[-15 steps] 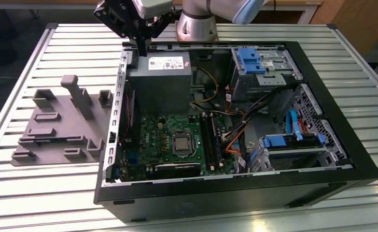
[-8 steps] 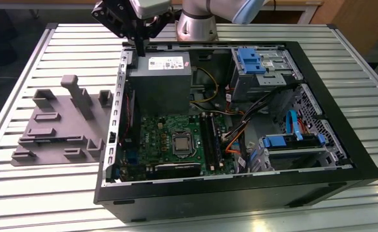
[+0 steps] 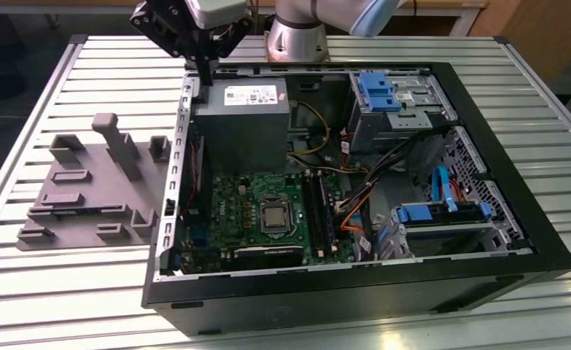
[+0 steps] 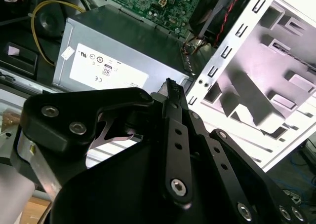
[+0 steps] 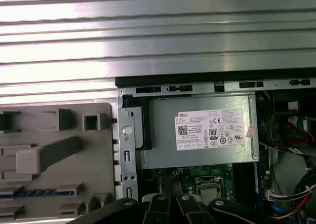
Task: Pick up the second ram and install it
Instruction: 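Reach for the second ram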
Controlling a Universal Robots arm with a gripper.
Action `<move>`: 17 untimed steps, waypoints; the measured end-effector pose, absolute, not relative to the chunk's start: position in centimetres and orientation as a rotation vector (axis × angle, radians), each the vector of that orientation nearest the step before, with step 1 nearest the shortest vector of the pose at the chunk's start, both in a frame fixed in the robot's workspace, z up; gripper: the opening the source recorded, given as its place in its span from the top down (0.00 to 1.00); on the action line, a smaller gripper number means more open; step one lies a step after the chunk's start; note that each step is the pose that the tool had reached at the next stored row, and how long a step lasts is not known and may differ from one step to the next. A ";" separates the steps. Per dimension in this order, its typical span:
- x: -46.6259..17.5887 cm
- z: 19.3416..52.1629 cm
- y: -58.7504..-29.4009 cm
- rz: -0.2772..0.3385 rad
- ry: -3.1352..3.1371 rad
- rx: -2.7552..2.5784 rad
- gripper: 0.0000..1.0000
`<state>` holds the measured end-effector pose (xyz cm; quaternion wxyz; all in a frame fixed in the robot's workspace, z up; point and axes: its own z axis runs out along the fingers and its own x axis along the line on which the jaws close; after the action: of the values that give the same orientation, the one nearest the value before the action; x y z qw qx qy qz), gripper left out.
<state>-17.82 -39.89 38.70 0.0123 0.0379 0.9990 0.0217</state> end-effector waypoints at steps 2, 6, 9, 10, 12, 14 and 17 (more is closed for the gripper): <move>-18.1 38.7 -39.9 0.068 3.114 0.118 0.89; -18.8 38.7 -39.9 0.067 3.114 0.118 0.89; -19.4 38.7 -40.0 0.068 3.114 0.118 0.89; -19.5 38.6 -40.1 0.068 3.114 0.118 0.89; -19.8 38.6 -40.2 0.068 3.114 0.118 0.89; -20.1 38.6 -40.4 0.068 3.114 0.118 0.89; -20.2 38.6 -40.4 0.068 3.114 0.118 0.89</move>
<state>-20.17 -40.39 38.60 0.0123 0.0378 0.9990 0.0217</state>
